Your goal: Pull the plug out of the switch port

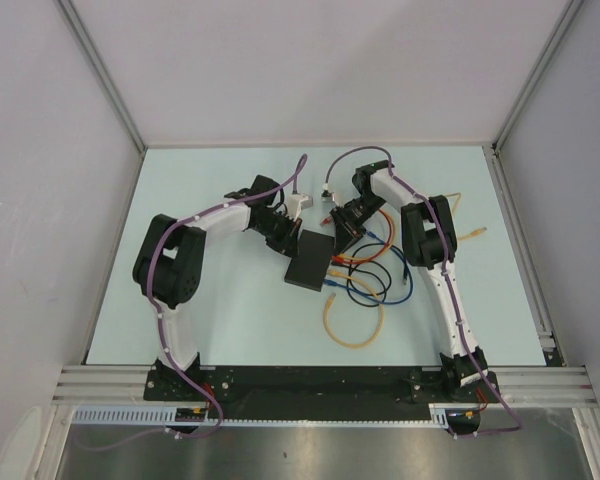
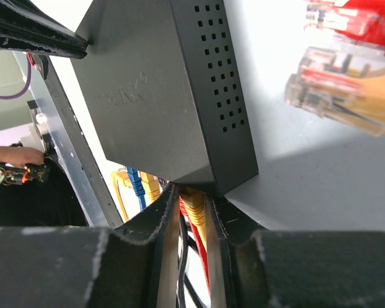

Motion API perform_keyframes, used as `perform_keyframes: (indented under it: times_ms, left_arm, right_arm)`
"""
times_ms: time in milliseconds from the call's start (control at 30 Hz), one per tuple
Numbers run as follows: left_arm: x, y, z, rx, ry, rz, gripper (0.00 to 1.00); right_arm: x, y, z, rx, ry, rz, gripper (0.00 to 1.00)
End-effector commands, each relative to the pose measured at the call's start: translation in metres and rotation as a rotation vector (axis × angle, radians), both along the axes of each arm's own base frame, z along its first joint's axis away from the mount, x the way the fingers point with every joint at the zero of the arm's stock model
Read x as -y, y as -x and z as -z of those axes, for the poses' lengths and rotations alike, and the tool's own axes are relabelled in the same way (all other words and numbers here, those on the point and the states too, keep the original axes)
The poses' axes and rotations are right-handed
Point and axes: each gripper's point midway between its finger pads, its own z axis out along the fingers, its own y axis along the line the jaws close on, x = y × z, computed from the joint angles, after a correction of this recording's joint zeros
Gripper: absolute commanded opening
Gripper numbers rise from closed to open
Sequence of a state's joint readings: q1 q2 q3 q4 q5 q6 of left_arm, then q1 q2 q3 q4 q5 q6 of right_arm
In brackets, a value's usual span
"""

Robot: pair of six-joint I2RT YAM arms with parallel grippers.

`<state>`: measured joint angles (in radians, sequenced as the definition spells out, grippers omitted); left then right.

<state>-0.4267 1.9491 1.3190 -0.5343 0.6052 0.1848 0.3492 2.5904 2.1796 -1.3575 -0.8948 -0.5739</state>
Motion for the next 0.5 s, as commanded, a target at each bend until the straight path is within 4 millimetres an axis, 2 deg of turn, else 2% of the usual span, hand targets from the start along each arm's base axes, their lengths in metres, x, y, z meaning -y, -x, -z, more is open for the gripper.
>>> perform_keyframes:
  times_ms: [0, 333, 400, 433, 467]
  left_arm:
    - [-0.009, -0.005, 0.018, 0.024, -0.083, 0.008, 0.05]
    - [-0.011, -0.004, 0.019, 0.032, -0.088, 0.010, 0.05]
    - [-0.011, -0.004, 0.019, 0.033, -0.087, 0.010, 0.05]
    - [-0.012, -0.003, 0.019, 0.033, -0.090, 0.011, 0.05]
    - [-0.012, -0.003, 0.019, 0.035, -0.091, 0.012, 0.05]
  right_arm:
    - [0.013, -0.006, 0.042, 0.065, 0.130, -0.031, 0.16]
    - [0.019, -0.016, 0.042, 0.098, 0.152, 0.004, 0.06]
    - [0.020, -0.019, 0.042, 0.088, 0.151, 0.023, 0.10]
    - [0.021, -0.019, 0.043, 0.082, 0.154, 0.030, 0.20]
    - [0.022, -0.020, 0.044, 0.075, 0.161, 0.037, 0.26]
